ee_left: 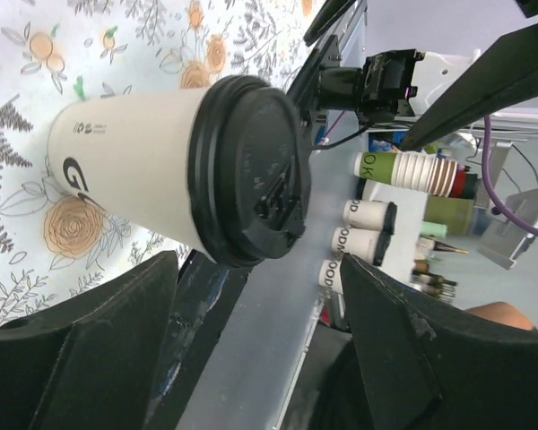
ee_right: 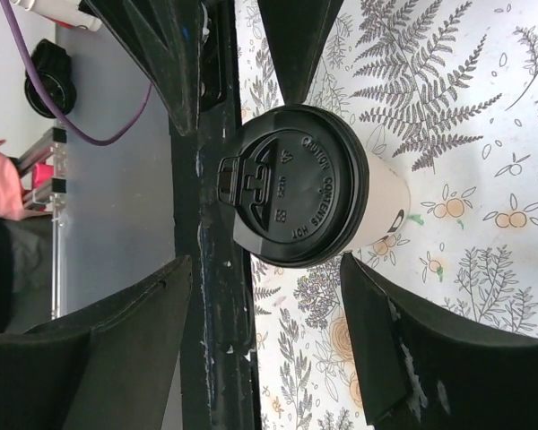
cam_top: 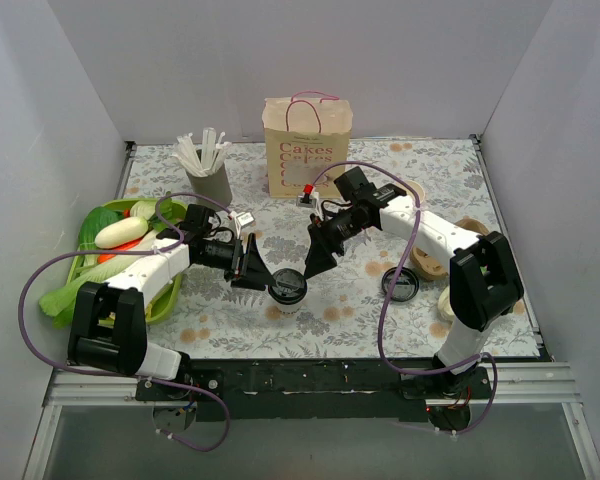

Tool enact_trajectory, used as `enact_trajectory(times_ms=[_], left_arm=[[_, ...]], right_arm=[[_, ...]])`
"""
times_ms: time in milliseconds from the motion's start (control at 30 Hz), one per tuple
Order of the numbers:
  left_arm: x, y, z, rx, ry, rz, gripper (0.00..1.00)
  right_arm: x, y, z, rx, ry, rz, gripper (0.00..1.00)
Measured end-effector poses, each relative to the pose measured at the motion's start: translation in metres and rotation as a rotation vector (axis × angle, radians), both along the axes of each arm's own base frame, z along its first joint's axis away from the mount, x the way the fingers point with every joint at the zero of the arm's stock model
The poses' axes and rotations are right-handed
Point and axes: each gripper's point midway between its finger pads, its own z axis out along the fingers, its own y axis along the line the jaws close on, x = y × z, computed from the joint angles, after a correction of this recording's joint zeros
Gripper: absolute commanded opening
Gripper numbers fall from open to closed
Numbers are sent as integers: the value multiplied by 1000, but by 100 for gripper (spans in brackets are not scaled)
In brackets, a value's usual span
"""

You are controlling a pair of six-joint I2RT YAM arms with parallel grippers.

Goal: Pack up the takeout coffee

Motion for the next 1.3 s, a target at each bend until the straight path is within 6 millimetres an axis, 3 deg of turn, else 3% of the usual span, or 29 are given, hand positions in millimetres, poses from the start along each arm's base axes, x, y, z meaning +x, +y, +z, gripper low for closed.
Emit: enact_trajectory(times_ms=[233,600,1300], left_arm=[[-9,1,-20,13,120,-20,74],[-8,0,-37,18,203,-25,73],[-11,-3,-44,-12,305,-35,70]], right_arm=[[3,7,-20,-20,100,-5,75],[7,15,-27,-10,162,-11,70],[11,19,-53,-50,239,-27,65]])
